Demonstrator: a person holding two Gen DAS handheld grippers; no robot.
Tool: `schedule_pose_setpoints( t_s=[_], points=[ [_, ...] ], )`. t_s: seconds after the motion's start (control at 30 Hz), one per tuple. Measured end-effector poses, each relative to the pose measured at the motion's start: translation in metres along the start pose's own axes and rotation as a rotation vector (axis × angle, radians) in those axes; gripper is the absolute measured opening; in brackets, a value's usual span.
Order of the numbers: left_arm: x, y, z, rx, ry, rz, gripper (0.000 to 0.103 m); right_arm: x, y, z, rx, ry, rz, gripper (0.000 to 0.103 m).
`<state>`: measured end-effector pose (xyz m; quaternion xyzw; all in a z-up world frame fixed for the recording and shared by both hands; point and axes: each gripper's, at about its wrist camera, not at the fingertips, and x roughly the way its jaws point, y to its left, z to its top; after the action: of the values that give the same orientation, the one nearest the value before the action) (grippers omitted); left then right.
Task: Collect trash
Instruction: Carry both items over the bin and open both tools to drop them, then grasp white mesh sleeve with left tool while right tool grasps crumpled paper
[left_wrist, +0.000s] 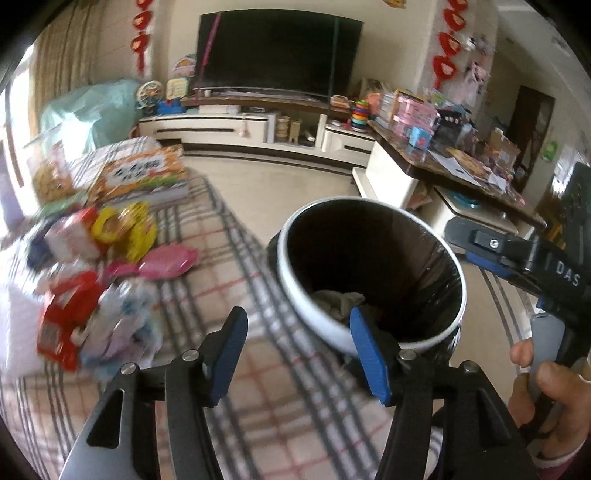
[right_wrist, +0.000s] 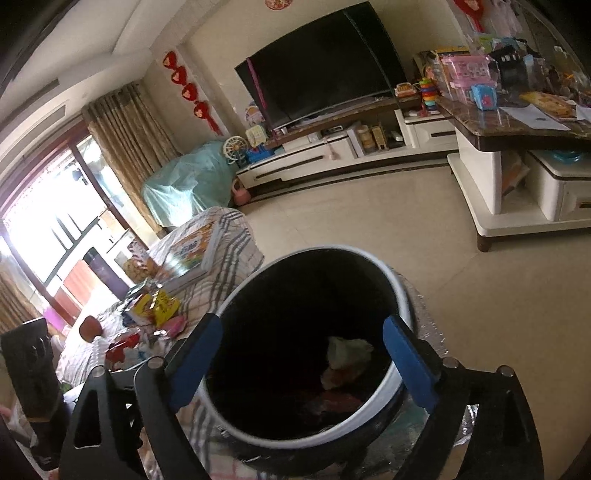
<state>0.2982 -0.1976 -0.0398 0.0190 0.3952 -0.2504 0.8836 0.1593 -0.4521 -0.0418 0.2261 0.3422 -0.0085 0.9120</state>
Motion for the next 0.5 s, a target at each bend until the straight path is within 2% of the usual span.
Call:
schedule_pose_setpoints(
  t_s=[0.2,0.5],
  points=[
    [-0.034,0.027,-0.032,-0.084,-0.014,0.024,0.058,-0.003,0.03,-0.022,-0.025,0.014,0.047,0.094],
    [-0.081,0.059,-0.076,-0.181,-0.024,0.089,0.058,0.007,0.073,-0.054,-0.079,0.079,0.11,0.094]
  ],
)
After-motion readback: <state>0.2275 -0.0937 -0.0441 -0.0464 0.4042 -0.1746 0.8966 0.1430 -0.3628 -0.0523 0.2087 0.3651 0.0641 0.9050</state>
